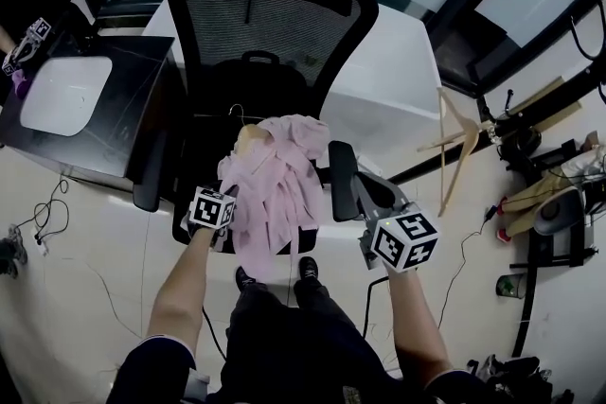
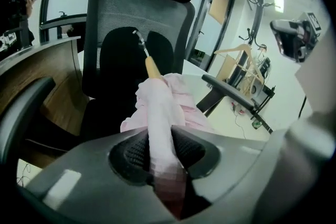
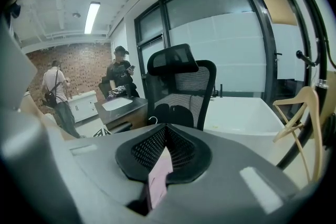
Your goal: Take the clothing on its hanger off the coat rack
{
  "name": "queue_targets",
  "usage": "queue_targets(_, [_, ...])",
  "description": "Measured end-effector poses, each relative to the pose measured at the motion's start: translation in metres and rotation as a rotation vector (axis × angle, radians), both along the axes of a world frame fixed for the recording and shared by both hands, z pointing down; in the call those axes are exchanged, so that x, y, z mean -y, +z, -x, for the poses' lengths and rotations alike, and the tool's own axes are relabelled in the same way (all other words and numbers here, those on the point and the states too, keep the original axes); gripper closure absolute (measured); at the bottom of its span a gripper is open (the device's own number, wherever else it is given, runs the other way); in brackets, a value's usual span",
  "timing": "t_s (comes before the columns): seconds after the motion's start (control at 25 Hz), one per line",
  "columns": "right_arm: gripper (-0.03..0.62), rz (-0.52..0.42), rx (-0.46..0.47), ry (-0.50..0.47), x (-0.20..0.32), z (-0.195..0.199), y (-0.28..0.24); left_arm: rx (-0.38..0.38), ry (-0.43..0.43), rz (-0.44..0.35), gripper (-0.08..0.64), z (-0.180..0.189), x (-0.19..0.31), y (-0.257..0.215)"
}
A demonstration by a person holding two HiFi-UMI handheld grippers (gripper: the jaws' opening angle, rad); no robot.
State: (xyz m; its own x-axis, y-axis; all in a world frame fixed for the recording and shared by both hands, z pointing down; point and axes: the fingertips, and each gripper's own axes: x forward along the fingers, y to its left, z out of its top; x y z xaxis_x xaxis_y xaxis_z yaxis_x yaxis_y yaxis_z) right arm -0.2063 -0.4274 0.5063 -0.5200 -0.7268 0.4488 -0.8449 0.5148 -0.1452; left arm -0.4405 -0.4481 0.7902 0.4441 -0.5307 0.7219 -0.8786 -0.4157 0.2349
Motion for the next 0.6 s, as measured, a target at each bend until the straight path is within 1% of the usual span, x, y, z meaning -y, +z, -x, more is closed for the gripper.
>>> queue_targets(0.04, [0.591, 0.001, 0.000, 0.001, -0.001, -0.001, 0.000, 0.018, -0.011, 0.004, 0.429, 0.003, 0.000, 0.003])
queue_targets(0.12, [0.591, 0.002, 0.003, 0.002, -0.002, -0.004, 0.001, 0.053, -0.031, -0.006, 0.347, 0.009, -0.001, 0.004])
queue_targets(0.16, [0.591, 0.001, 0.006, 0.000, -0.002, -0.004, 0.001, 0.066, -0.039, -0.016, 0.328, 0.011, -0.002, 0.002])
queue_targets(0.28, [0.591, -0.003, 0.018, -0.015, 0.000, -0.002, 0.001, 0.069, -0.068, -0.049, 0.324, 0.015, -0.003, -0.010])
queue_targets(0.4, [0.591, -0.010, 0.038, -0.041, 0.002, 0.005, -0.001, 0.031, -0.087, -0.118, 0.325, 0.013, 0.000, -0.040])
queue_targets(0.48, [0.591, -0.022, 0.055, -0.062, 0.005, 0.010, -0.004, -0.018, -0.102, -0.183, 0.341, 0.009, 0.004, -0.072])
queue_targets(0.52, [0.591, -0.030, 0.064, -0.072, 0.007, 0.013, -0.006, -0.042, -0.111, -0.220, 0.374, 0.007, 0.006, -0.091])
queue_targets(0.56, [0.591, -0.037, 0.075, -0.081, 0.010, 0.015, -0.008, -0.064, -0.122, -0.260, 0.449, 0.006, 0.006, -0.112])
queue_targets(0.6, [0.591, -0.042, 0.087, -0.090, 0.012, 0.018, -0.010, -0.086, -0.130, -0.302, 0.507, 0.003, 0.005, -0.133])
